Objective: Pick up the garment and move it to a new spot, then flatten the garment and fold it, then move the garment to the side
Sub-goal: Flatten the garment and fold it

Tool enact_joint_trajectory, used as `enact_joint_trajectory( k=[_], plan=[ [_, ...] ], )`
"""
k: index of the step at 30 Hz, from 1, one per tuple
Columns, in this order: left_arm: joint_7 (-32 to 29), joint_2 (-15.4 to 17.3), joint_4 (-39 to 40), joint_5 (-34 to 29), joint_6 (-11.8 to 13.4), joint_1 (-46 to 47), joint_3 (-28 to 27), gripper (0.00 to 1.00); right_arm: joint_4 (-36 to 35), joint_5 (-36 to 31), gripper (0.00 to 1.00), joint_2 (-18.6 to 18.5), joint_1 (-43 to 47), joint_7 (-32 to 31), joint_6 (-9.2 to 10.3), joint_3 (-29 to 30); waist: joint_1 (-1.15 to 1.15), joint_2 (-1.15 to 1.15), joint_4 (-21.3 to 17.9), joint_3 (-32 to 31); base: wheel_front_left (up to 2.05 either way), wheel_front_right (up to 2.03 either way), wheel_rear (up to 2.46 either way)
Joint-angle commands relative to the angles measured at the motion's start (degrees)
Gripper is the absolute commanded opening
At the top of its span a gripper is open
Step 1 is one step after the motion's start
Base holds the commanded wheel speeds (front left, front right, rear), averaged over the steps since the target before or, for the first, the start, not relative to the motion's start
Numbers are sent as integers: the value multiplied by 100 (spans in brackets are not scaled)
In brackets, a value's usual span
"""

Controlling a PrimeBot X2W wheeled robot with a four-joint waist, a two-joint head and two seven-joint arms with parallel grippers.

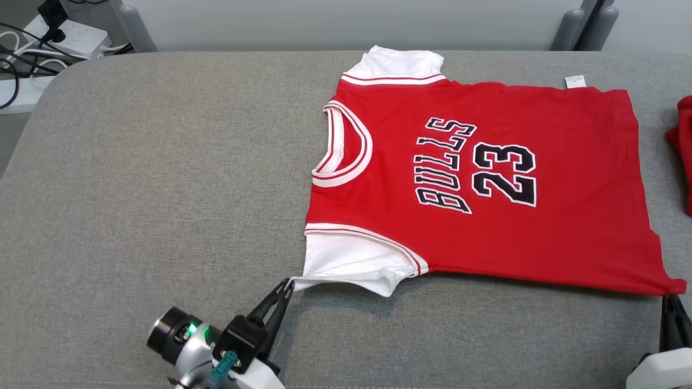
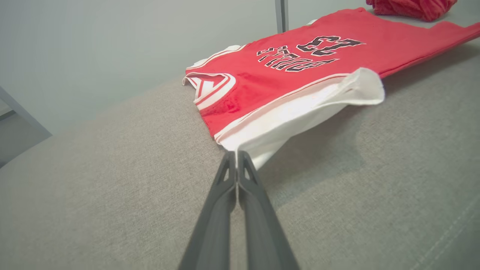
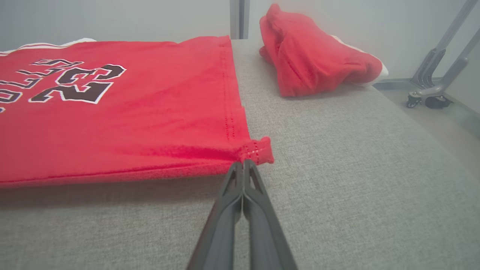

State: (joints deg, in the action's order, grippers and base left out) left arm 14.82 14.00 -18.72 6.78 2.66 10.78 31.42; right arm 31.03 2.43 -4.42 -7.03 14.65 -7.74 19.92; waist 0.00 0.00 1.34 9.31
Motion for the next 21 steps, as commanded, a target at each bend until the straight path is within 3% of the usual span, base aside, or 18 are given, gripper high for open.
enact_joint_trajectory(
  k=[1, 8, 21],
  plan=[
    [18, 84, 92, -30, 74, -3, -259, 0, -216, -72, 0, -90, 67, 35, 25, -104, 0, 0, 13, 10, 0, 0, 0],
    [18, -91, -38, 3, -3, -318, -402, 0, -257, -127, 0, -30, 347, 35, 25, -45, 0, 0, 60, 32, 0, 0, 0],
    [18, -315, -944, 36, -468, -376, -176, 0, -83, -484, 0, -29, 251, 35, 25, 346, 0, 0, 182, 120, 0, 0, 0]
  ],
)
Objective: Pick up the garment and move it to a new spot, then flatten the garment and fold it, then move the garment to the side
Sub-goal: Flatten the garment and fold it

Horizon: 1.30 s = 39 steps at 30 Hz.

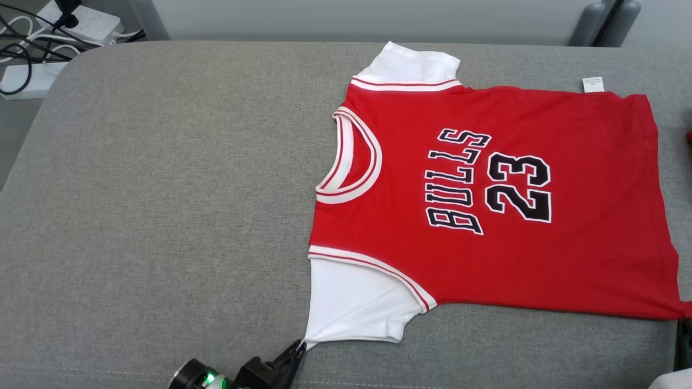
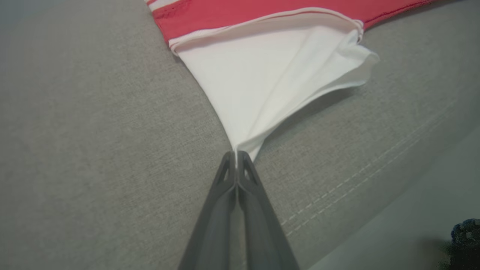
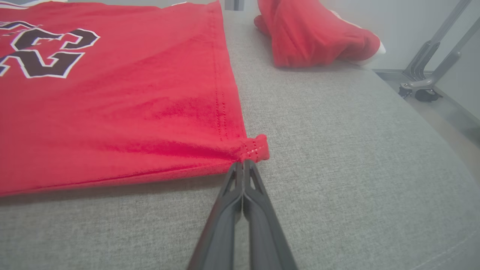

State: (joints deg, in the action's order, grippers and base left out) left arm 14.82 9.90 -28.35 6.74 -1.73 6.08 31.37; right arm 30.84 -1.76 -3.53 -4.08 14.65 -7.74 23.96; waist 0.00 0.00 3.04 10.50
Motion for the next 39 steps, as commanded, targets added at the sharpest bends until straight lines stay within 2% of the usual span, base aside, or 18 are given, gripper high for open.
enact_joint_trajectory(
  k=[1, 8, 9, 10, 11, 12, 13, 14, 19, 25, 30, 32, 35, 39],
  plan=[
    [18, 58, -89, 58, -62, 124, -151, 0, -26, -91, 0, -112, -54, 35, 25, -50, 0, 0, 23, -1, 0, 0, 0],
    [18, -155, -562, 134, -134, 340, -90, 0, 106, -176, 0, -73, -99, 35, 25, -25, 0, 0, 46, -42, 0, 0, 0],
    [18, -179, -592, 140, -124, 364, -96, 24, 126, -188, 9, -67, -103, 35, 25, -27, 0, 0, 42, -58, 0, 0, 0],
    [18, -197, -617, 145, -108, 381, -104, 45, 138, -191, 26, -59, -112, 35, 25, -27, 0, 0, 35, -74, 0, 0, 0],
    [18, -212, -632, 151, -75, 391, -125, 94, 136, -190, 33, -53, -119, 35, 25, -35, 0, 0, 28, -92, 0, 0, 0],
    [18, -227, -615, 165, -41, 398, -157, 100, 103, -186, 40, -48, -126, 35, 25, -52, 0, 0, 17, -111, 0, 0, 0],
    [18, -238, -600, 199, -19, 389, -201, 100, 41, -173, 66, -42, -127, 35, 25, -73, 0, 0, 2, -133, 0, 0, 0],
    [18, -248, -578, 251, -14, 373, -254, 100, -25, -196, 100, -41, -112, 35, 25, -99, 0, 0, -11, -161, 0, 0, 0],
    [18, -303, -128, 794, 47, 189, -916, 100, -600, -277, 100, -26, -36, 35, 25, -172, 0, 0, -48, -345, 0, 0, 0],
    [18, -230, 342, 1096, 135, -67, -1520, 100, -1244, -218, 100, 17, 58, 35, 25, -398, 0, 0, -46, -689, 0, 0, 0],
    [18, -352, 948, 1407, 212, -190, -2047, 100, -1605, 65, 100, 19, 72, 35, 25, -883, 0, 0, -14, -1006, 0, 0, 0],
    [18, -442, 1266, 1453, 360, -241, -2275, 100, -1665, 182, 100, 4, 110, 35, 25, -1075, 0, 0, -11, -1104, 0, 0, 0],
    [18, -540, 1647, 1420, 521, -344, -2409, 100, -1737, 255, 100, -14, 135, 35, 25, -1339, 0, 0, -42, -1203, 0, 0, 0],
    [18, -652, 1947, 1715, 559, -455, -2398, 100, -1811, 336, 100, -53, 144, 35, 25, -1649, 0, 0, -97, -1299, 0, 0, 0]
  ],
)
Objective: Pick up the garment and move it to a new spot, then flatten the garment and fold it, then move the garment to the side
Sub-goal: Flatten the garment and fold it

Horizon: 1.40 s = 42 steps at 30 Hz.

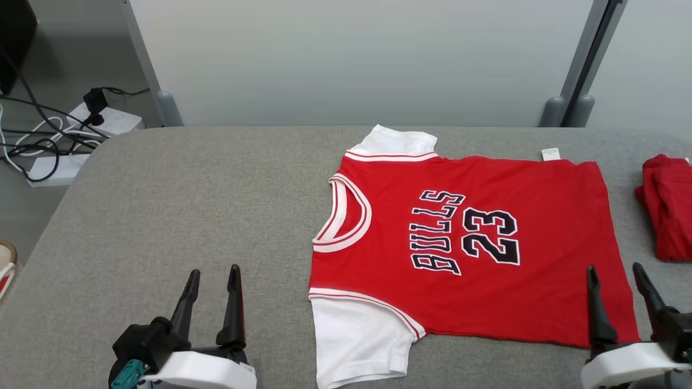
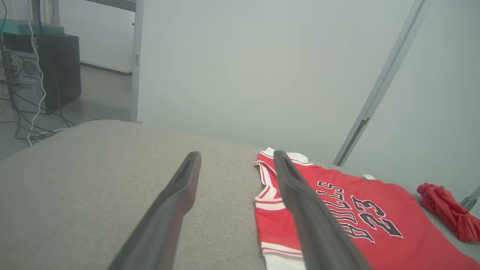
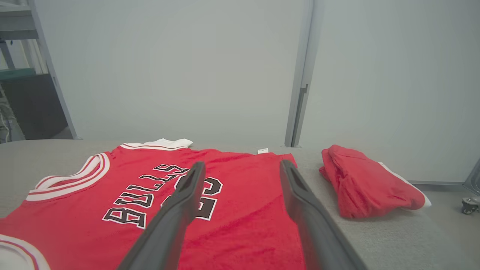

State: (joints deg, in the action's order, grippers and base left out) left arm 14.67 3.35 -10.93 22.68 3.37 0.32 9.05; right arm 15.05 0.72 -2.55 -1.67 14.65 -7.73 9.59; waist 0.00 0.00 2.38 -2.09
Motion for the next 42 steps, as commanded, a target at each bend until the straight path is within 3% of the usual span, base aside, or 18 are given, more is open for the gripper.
enact_joint_trajectory(
  k=[1, 6, 9, 14, 42],
  plan=[
    [33, -8, 291, 143, 59, 115, -132, 100, -258, 136, 100, -158, -92, 35, 24, -293, 0, 0, -44, -62, 0, 0, 0],
    [33, -36, 682, 176, 115, -31, -9, 100, -418, 520, 100, -444, -16, 35, 24, -1124, 0, 0, -120, -173, 0, 0, 0],
    [33, -40, 844, 98, 124, -102, -3, 100, -483, 716, 100, -482, 35, 35, 24, -1187, 0, 0, -139, -204, 0, 0, 0],
    [33, -44, 1131, -473, 56, -409, 74, 100, -713, 991, 100, -456, 425, 35, 24, -1259, 0, 0, -108, -246, 0, 0, 0],
    [33, -46, 782, -941, 205, -613, 291, 100, -978, 1038, 100, -406, 777, 35, 24, -1134, 0, 0, 2, -221, 0, 0, 0]
  ],
)
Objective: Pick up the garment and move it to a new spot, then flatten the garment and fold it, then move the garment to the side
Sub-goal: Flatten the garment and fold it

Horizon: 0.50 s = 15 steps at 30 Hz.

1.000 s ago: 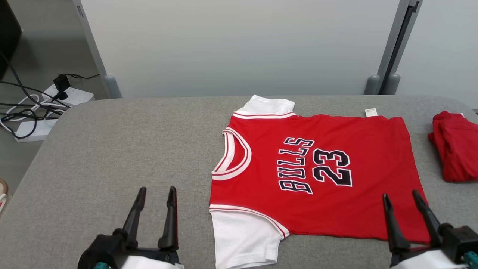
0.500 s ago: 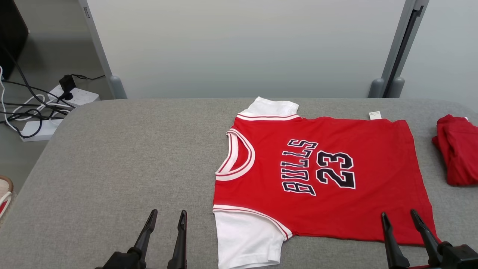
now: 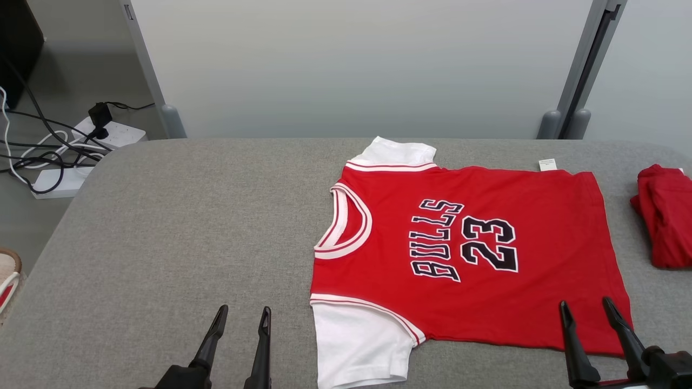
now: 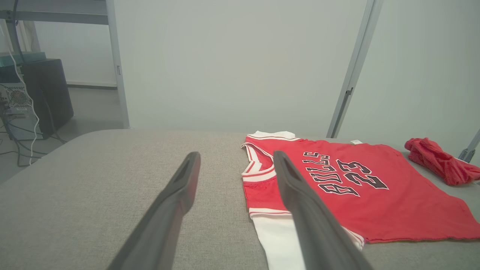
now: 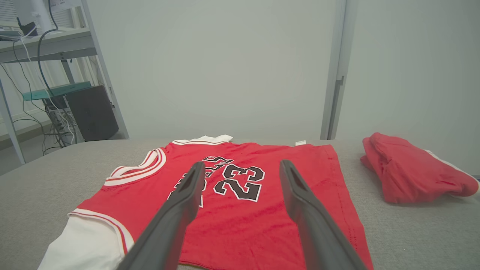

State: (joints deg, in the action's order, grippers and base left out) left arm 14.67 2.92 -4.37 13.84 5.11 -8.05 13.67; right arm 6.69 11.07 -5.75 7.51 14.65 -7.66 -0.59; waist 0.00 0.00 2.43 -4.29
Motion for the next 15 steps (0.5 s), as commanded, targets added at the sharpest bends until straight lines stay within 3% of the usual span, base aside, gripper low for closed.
enact_joint_trajectory(
  k=[1, 10, 15],
  plan=[
    [33, -4, 117, -61, 26, 219, -172, 100, -139, 0, 100, -84, -141, 35, 17, -116, 0, 0, -6, -1, 0, 0, 0],
    [33, -4, -172, 3, 24, 229, -112, 100, -118, -6, 100, -74, -165, 35, 17, -102, 0, 0, -43, 44, 0, 0, 0],
    [-133, -4, -795, 666, 59, 344, 151, 100, -134, 2, 100, -91, -214, 35, 17, -65, 0, 0, -112, 150, 0, 0, 0]
  ],
)
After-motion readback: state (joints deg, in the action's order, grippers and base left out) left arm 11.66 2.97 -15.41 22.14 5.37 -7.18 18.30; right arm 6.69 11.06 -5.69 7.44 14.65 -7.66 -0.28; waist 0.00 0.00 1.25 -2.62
